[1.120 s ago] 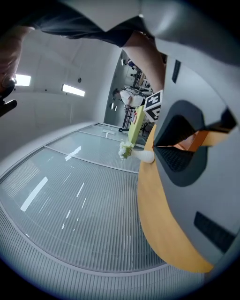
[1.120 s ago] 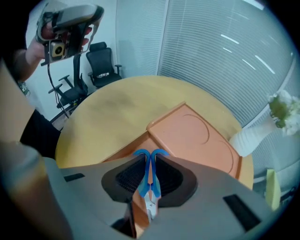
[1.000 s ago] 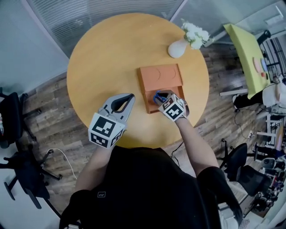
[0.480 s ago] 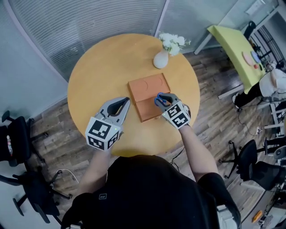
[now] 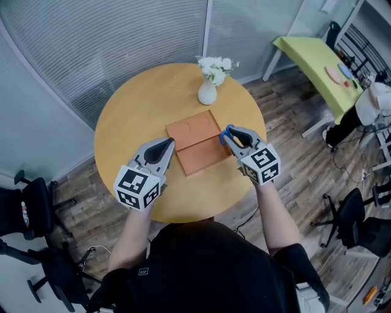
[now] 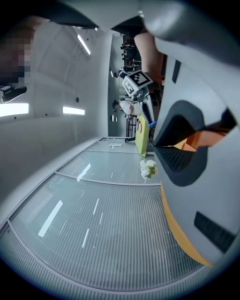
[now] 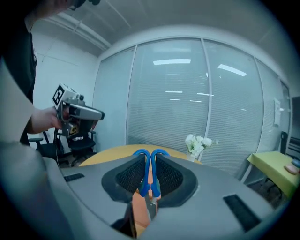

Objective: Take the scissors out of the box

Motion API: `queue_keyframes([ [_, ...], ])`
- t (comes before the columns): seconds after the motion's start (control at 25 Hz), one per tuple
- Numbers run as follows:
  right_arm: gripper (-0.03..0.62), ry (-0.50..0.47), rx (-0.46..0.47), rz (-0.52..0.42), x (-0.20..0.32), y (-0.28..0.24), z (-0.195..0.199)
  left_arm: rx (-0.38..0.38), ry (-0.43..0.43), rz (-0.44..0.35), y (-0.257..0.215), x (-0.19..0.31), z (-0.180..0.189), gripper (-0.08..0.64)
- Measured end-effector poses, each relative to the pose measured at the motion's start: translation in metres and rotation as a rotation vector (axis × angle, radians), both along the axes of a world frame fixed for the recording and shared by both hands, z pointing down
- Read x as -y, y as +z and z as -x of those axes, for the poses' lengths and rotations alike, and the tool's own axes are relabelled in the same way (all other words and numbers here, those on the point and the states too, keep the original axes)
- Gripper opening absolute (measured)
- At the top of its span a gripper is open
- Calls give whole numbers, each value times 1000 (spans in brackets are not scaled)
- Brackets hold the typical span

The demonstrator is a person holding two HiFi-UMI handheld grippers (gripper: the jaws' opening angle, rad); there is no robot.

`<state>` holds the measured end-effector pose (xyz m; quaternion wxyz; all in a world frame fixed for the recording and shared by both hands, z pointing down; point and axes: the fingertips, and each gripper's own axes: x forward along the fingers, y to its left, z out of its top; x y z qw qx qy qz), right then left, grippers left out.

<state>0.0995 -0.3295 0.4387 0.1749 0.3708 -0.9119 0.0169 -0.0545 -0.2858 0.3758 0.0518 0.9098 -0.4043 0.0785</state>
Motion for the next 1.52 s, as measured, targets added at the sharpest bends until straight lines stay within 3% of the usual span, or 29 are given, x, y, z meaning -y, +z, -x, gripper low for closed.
queue_keyframes([
  [0.28,84,41,134,-67,-11,-53,-32,12,33,-10,-13,1,-15,15],
  [0.84,84,134,352,-150,-29,-108,-75,6,-7,-50,-32,12,8,15],
  [1.24,83,194,365,-209,-32,-107,-86,0,-33,-39,-23,15,15,15],
  [1.52,83,169,367,-213,-33,-107,-72,-9,-11,-44,-24,15,6,14],
])
